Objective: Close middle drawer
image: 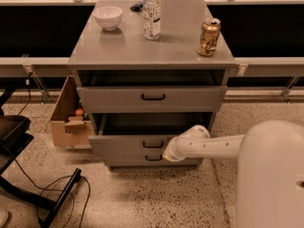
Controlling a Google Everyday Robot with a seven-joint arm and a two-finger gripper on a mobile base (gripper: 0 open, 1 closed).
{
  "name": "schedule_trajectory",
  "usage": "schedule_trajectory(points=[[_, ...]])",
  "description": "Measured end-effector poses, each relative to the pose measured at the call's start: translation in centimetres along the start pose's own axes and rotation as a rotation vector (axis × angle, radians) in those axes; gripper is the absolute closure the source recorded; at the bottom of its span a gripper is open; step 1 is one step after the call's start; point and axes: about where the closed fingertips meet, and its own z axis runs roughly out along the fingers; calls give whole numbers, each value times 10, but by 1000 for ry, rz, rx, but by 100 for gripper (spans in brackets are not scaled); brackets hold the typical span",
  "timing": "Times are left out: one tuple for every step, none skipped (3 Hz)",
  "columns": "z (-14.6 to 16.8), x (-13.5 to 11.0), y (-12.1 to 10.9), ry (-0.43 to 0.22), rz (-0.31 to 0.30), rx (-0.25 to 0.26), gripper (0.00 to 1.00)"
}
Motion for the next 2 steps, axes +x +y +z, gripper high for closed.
schedule_trajectory(points=[[-11, -8, -45, 18, 5, 35, 100], [-14, -10, -66, 30, 11, 51, 100]])
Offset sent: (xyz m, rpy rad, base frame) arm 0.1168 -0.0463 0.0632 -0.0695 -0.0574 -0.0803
